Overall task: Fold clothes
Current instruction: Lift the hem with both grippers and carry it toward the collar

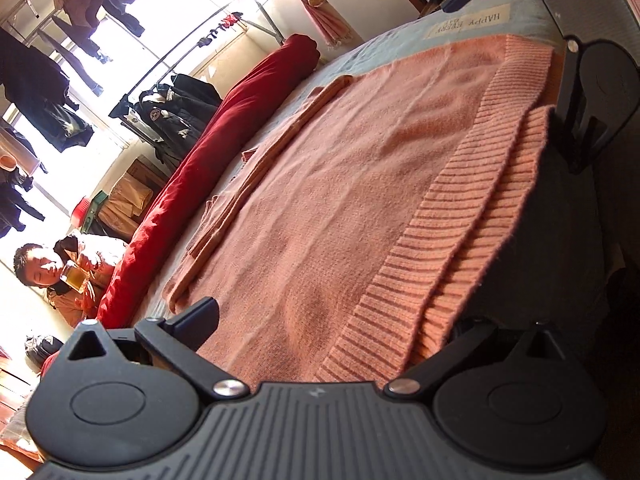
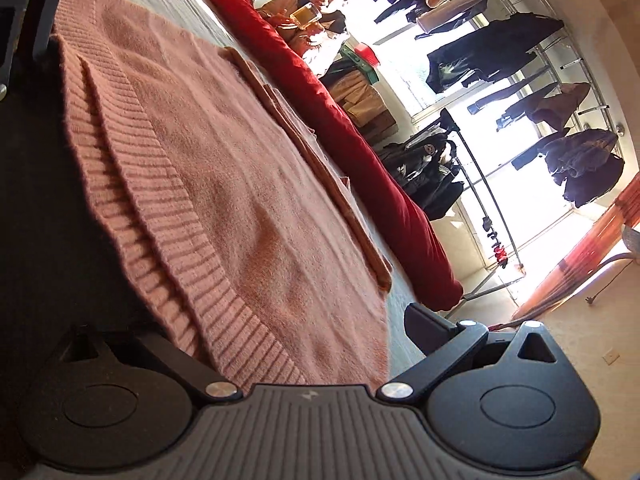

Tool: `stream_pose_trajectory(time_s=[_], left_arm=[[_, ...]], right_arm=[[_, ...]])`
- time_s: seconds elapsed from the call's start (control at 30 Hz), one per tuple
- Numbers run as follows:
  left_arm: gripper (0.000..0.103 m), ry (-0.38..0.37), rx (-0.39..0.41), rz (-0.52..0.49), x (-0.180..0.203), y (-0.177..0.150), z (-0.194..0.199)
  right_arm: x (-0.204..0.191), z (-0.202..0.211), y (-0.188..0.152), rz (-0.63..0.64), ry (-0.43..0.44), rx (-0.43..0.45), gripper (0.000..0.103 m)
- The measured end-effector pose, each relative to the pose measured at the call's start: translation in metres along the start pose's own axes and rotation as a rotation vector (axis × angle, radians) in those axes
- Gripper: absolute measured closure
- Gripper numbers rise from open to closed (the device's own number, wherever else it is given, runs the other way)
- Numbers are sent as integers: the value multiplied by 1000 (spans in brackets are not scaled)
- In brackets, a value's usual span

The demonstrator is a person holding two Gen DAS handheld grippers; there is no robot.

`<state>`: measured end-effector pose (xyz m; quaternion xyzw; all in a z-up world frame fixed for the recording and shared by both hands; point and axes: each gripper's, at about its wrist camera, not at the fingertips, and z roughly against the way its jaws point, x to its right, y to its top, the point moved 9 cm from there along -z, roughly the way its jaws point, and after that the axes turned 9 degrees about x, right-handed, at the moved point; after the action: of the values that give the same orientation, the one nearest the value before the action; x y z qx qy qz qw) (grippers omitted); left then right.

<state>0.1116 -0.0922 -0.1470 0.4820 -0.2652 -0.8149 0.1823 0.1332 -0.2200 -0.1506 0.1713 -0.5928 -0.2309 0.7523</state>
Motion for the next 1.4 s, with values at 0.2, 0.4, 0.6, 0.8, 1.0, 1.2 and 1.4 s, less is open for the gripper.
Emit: stream_pose_trajectory(time_s=[0.2, 0.4, 0.6, 0.8, 1.0, 1.2, 1.4], left_arm=[[1, 33, -4, -83, 7, 2, -1], [1, 42, 28, -133, 23, 24, -12], [0, 86, 2, -166, 10, 1, -5], [0, 141, -41, -174, -1, -16, -2], [0, 180, -31, -279, 8, -9, -6], [0, 220, -62, -247, -1, -18, 1], [0, 271, -62, -207, -10, -17, 5]], right_arm=[[7, 0, -19, 68, -58, -22, 0], [-10, -4, 13, 86, -42, 47, 0], [5, -7, -11, 92, -66, 6, 0], [25, -7, -39, 80, -95, -40, 0], [17, -11, -31, 143, -105, -12, 0], [28, -13, -43, 105, -121, -40, 0], [33, -16, -44, 115, -159, -34, 0]])
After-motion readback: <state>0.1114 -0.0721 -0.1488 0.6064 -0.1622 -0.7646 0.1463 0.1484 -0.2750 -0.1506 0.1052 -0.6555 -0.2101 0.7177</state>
